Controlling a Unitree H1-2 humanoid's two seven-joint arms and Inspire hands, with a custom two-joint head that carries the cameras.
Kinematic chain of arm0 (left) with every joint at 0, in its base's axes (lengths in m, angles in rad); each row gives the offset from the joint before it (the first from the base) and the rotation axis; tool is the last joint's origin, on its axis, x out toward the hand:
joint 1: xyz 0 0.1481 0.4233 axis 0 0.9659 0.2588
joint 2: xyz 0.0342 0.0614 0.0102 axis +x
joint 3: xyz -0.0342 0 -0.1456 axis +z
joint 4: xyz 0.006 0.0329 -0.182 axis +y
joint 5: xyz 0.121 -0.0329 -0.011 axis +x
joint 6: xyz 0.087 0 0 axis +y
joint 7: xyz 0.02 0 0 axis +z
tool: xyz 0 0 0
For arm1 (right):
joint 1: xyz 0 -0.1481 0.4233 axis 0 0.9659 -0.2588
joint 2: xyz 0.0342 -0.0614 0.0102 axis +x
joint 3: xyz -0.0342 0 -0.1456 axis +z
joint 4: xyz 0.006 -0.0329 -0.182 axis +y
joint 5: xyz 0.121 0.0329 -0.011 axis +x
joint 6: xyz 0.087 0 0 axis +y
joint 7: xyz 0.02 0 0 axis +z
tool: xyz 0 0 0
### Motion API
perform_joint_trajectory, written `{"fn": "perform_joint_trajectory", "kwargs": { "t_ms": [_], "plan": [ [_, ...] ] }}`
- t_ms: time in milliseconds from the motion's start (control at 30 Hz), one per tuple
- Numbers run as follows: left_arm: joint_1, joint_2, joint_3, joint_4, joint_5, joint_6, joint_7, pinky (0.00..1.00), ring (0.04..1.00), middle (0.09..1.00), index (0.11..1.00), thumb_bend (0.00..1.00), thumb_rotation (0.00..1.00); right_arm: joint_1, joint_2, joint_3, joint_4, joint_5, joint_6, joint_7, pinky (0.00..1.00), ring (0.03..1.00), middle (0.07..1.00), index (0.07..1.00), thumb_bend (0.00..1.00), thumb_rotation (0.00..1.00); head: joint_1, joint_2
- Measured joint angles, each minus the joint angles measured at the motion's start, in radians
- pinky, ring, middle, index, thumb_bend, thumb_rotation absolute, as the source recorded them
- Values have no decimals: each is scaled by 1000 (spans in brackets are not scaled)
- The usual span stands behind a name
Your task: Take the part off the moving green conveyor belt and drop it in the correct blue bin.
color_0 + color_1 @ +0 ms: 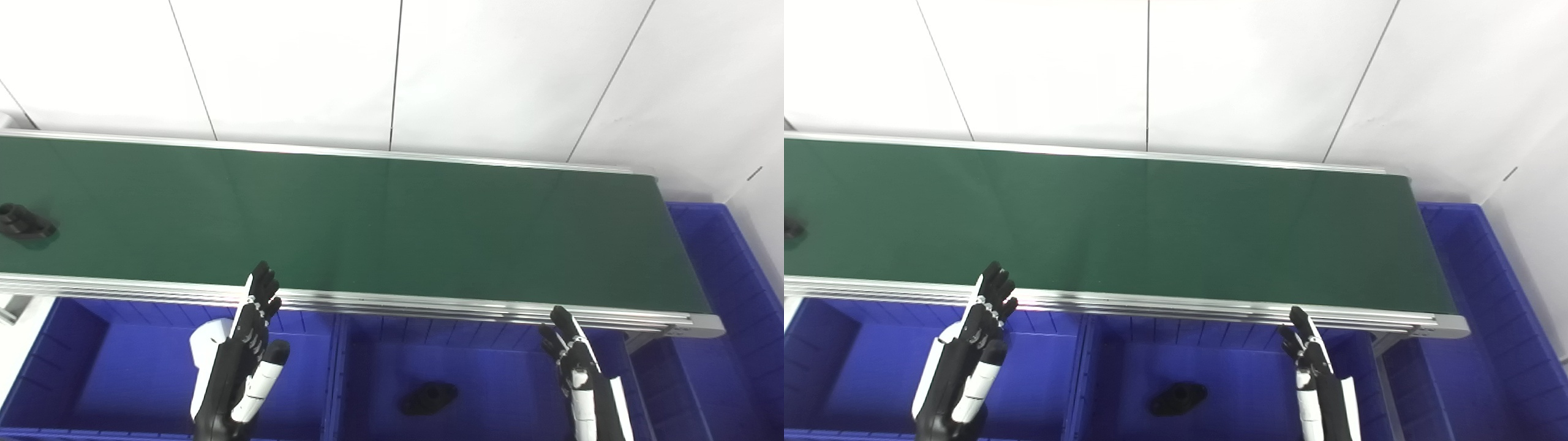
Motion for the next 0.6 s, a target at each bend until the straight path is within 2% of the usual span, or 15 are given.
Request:
{"fn": "perform_joint_trajectory", "kwargs": {
  "t_ms": [33,100,167,233,300,467,600],
  "plan": [
    [0,1,0,0,-2,0,0,1000,1000,1000,1000,623,852,0,4,1,0,-3,0,0,889,899,941,919,778,950,0,0],
    [1,4,2,0,-3,0,0,1000,1000,1000,1000,640,869,0,8,3,-6,-13,9,0,916,916,954,929,776,969,-54,20],
    [1,11,5,0,-4,0,0,1000,1000,1000,1000,653,878,2,13,11,-32,-22,39,0,921,918,953,924,781,963,-54,20],
    [1,23,11,0,-18,0,0,1000,1000,1000,1000,656,881,1,23,17,-56,-37,63,-1,923,919,954,925,778,973,-126,44],
    [1,36,19,0,-34,0,0,1000,1000,1000,1000,653,882,-2,36,23,-61,-55,68,-3,920,917,952,925,775,986,-152,48],
    [1,58,37,1,-97,4,-2,1000,1000,1000,1000,611,899,-14,75,35,-48,-119,73,-26,892,898,940,915,793,1000,-181,46],
    [0,69,42,11,-100,3,-2,1000,1000,1000,1000,617,915,-26,91,36,-24,-143,73,-39,895,901,942,923,816,1000,-186,48]
  ]
}}
